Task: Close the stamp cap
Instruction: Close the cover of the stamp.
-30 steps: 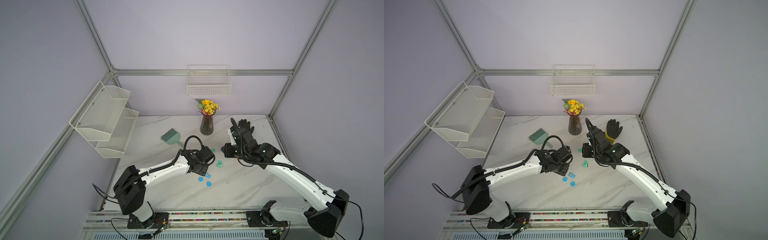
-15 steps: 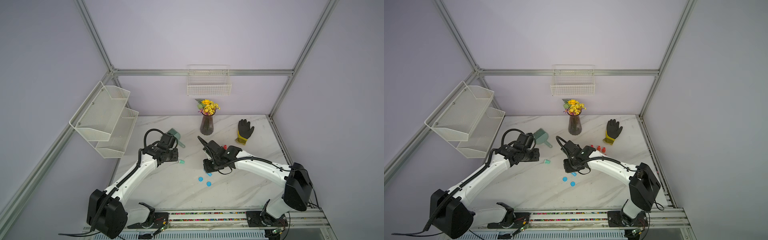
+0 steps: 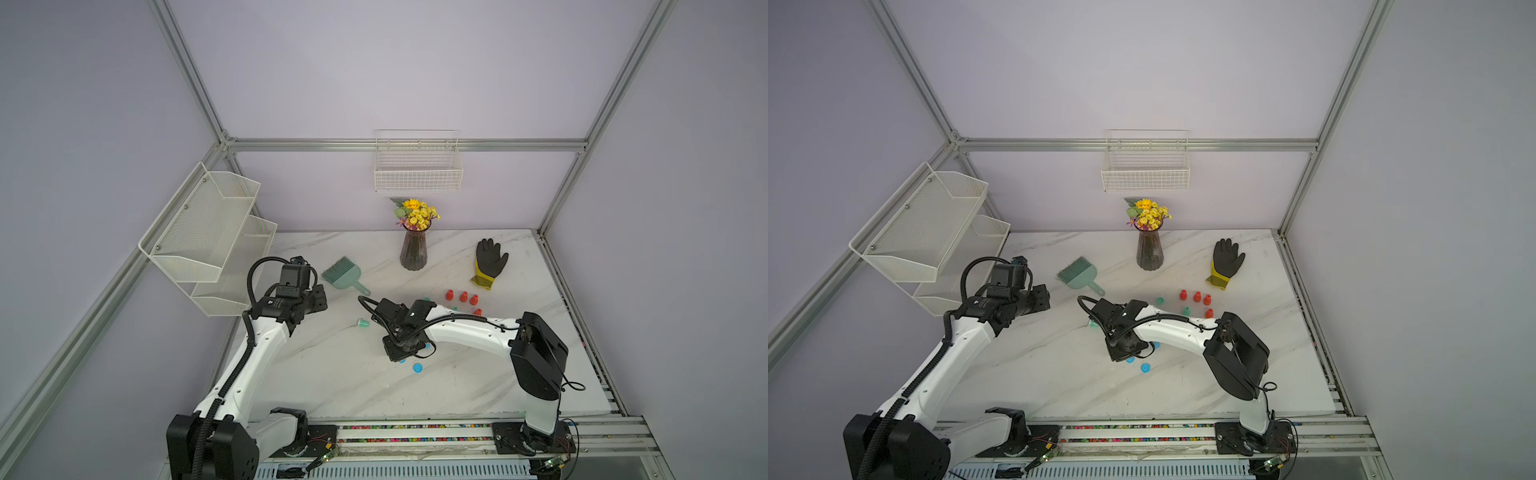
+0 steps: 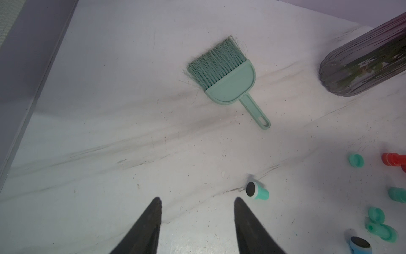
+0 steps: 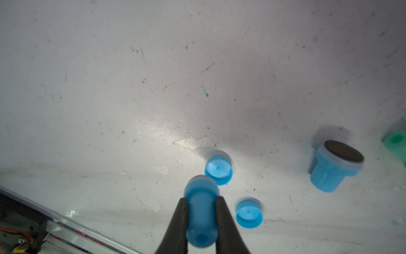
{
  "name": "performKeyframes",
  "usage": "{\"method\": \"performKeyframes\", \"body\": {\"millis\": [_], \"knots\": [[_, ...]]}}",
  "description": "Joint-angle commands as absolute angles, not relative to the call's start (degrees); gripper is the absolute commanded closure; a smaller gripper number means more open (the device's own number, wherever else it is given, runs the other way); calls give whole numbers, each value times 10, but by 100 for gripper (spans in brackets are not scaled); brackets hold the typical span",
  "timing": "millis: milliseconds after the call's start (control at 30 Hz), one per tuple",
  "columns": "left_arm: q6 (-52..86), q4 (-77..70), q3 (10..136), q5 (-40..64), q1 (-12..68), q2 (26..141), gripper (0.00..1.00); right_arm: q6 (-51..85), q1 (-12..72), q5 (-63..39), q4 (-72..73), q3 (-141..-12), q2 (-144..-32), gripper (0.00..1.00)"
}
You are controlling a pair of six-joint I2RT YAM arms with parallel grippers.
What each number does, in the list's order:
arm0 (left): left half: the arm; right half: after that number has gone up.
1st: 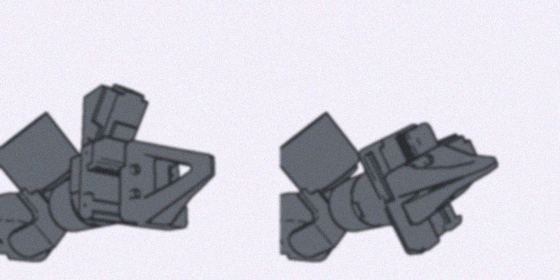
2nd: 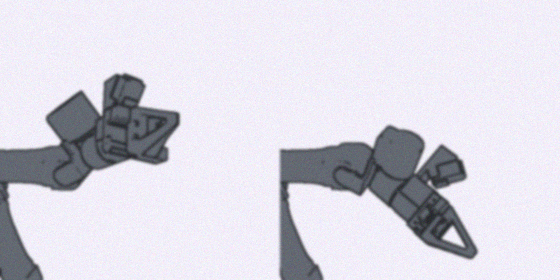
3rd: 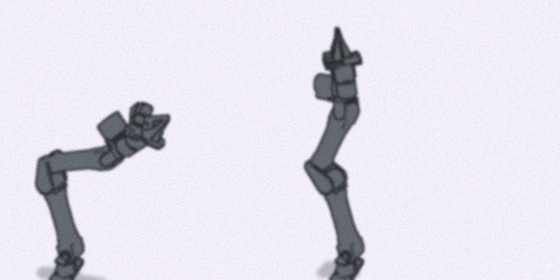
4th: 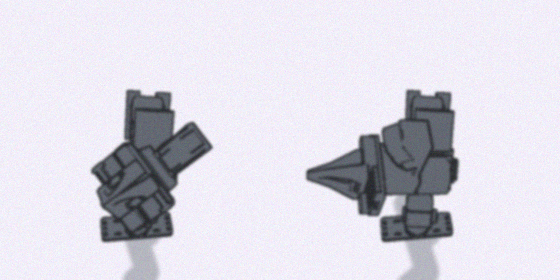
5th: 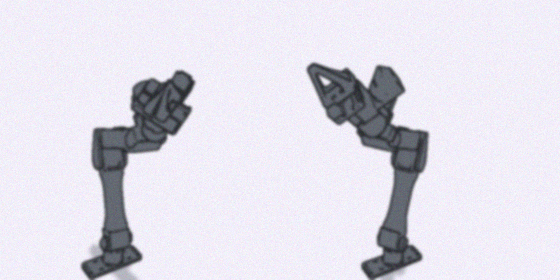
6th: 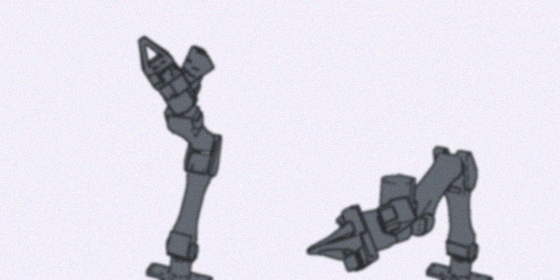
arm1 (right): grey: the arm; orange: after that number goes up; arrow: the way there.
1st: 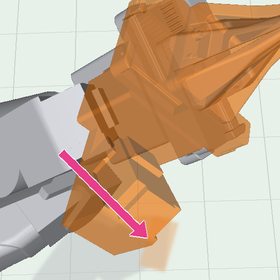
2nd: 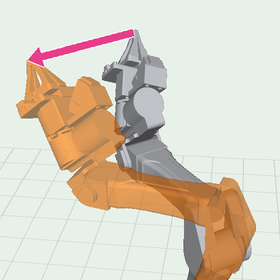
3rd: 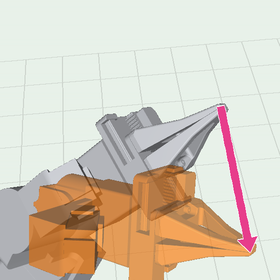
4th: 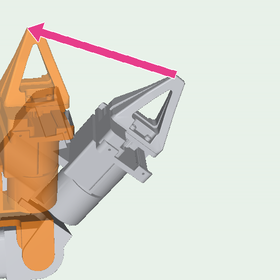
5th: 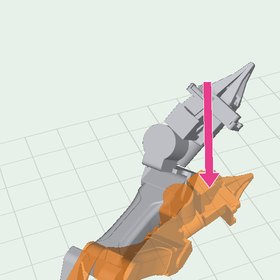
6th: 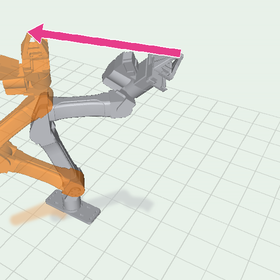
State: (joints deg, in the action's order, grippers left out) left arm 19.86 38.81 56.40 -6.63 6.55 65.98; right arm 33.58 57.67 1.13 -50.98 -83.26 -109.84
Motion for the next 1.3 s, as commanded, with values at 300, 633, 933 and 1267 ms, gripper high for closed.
{"method": "performKeyframes", "body": {"millis": [300,633,933,1267], "knots": [[180,367,567,-67,57,653,46,335,582,33,-518,-823,-1109,100],[180,368,567,-64,56,660,45,334,582,32,-505,-809,-1119,100],[179,368,568,-64,53,661,45,332,582,34,-505,-813,-1120,100],[179,368,567,-64,51,662,45,332,582,45,-511,-827,-1107,100]]}}
